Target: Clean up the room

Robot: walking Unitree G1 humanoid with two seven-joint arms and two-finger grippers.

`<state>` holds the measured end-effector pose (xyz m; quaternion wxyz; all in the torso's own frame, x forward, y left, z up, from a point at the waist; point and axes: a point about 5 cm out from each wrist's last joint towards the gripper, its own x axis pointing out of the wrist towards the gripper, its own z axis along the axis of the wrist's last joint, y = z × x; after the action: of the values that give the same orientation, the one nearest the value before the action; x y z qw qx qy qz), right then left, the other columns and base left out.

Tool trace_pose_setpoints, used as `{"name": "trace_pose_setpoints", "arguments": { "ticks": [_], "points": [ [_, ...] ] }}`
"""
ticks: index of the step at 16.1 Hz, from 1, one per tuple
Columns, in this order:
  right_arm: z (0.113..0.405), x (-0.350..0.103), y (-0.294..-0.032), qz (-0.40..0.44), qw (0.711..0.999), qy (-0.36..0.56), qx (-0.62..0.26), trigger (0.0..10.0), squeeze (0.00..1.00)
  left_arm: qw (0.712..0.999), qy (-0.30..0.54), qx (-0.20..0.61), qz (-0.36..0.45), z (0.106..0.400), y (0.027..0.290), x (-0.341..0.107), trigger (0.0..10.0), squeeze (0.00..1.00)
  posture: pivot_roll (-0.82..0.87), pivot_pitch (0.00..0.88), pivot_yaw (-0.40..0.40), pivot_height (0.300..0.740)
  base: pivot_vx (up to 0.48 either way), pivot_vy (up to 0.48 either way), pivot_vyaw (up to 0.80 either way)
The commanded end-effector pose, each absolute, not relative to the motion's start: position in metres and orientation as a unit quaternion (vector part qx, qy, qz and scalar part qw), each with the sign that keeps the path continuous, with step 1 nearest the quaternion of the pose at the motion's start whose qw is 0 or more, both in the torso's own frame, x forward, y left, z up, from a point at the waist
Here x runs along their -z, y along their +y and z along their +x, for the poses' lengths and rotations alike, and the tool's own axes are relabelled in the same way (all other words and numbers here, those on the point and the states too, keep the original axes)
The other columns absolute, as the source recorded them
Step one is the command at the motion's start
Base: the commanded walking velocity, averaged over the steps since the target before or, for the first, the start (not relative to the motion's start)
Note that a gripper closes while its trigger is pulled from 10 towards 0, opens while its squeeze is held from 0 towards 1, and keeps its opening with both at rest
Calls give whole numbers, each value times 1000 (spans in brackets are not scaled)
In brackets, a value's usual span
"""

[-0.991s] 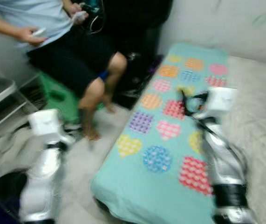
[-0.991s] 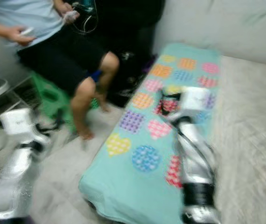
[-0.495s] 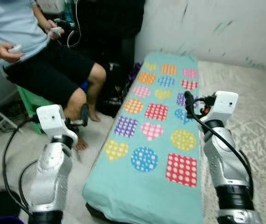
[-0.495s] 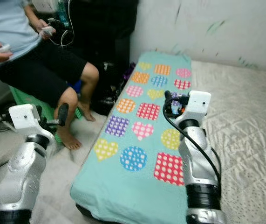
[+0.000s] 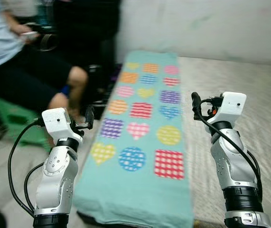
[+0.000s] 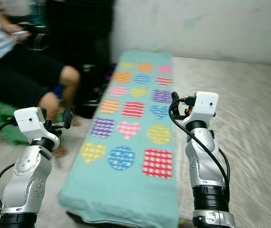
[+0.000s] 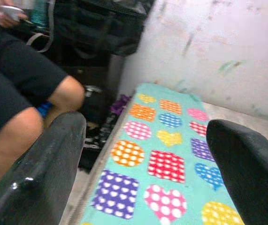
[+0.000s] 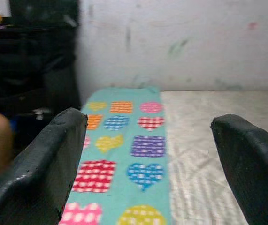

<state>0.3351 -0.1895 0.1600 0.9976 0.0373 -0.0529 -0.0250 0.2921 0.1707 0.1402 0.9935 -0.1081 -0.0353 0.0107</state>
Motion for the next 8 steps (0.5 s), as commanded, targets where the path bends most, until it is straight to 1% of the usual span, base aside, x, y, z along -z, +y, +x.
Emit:
{"name": "trace_pose_setpoints", "arguments": {
  "ticks": [1, 3, 8],
  "points": [
    [337, -162, -192, 38, 997, -55, 31, 10000, 0, 994, -35, -13, -104, 294, 173, -140, 10000, 0, -63, 0, 17, 740, 0, 0, -800],
    [336, -162, -191, 38, 997, -59, 30, 10000, 0, 994, -37, -12, -106, 294, 172, -141, 10000, 0, -61, 0, 17, 740, 0, 0, -800],
    [336, -161, -189, 35, 997, -61, 25, 10000, 0, 994, -36, -7, -106, 294, 171, -141, 10000, 0, -58, 0, 13, 740, 0, 0, 0]
  ]
}}
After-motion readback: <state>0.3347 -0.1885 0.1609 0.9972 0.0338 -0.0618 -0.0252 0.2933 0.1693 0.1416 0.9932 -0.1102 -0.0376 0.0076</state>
